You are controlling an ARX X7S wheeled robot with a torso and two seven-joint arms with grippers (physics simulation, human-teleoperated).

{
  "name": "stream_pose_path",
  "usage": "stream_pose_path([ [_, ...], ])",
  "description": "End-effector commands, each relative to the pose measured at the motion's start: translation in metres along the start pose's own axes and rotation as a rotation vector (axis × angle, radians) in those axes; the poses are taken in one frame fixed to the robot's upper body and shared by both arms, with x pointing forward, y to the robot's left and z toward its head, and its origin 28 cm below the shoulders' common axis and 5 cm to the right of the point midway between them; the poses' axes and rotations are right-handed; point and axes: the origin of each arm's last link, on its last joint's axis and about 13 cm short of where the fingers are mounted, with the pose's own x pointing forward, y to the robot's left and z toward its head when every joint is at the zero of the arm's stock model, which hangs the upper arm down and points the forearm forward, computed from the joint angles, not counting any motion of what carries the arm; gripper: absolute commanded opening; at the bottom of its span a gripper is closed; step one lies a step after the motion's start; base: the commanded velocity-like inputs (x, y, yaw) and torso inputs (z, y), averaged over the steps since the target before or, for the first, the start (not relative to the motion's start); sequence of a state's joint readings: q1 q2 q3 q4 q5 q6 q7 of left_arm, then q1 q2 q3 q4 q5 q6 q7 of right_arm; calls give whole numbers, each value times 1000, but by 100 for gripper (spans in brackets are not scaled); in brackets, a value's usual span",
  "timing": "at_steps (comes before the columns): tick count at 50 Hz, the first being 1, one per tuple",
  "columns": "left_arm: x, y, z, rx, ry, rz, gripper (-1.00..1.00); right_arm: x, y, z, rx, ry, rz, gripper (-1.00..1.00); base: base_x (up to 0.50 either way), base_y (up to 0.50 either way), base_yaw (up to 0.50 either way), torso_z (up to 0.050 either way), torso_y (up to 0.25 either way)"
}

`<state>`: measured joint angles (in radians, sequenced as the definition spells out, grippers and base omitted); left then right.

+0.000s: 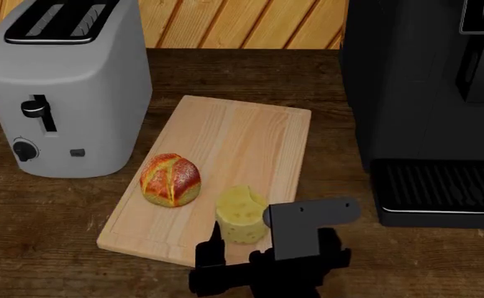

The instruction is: Place the bread and cheese on the cutting board.

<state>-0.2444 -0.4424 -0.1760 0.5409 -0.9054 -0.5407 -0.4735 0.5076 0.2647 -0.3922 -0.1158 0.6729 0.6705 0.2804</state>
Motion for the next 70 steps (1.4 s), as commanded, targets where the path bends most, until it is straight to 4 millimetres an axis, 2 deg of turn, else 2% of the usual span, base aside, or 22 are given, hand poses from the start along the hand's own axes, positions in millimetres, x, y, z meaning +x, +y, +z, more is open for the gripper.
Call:
stream_pose_path([
  [1, 0, 0, 0, 1, -1, -1, 100, -9, 3, 8, -15, -31, 4, 100, 0, 0, 0, 0, 0],
  [21, -2, 0, 2, -5, -18, 0, 100, -30, 7, 22, 13, -138, 17, 100, 0, 0, 0, 0, 0],
  [33, -2, -11, 4, -61, -25, -29, 100, -55, 12, 37, -13, -251, 66, 100, 0, 0, 0, 0, 0],
  [43, -14, -25, 16, -56, -35, -140, 100, -72, 14, 45, 6, -319, 51, 100, 0, 0, 0, 0, 0],
  [56, -38, -29, 30, -59, -93, -202, 100, -110, 18, 63, 10, -445, 37, 100, 0, 0, 0, 0, 0],
  [70, -51, -35, 42, -65, -141, -236, 100, -129, 16, 70, 21, -508, 13, 100, 0, 0, 0, 0, 0],
])
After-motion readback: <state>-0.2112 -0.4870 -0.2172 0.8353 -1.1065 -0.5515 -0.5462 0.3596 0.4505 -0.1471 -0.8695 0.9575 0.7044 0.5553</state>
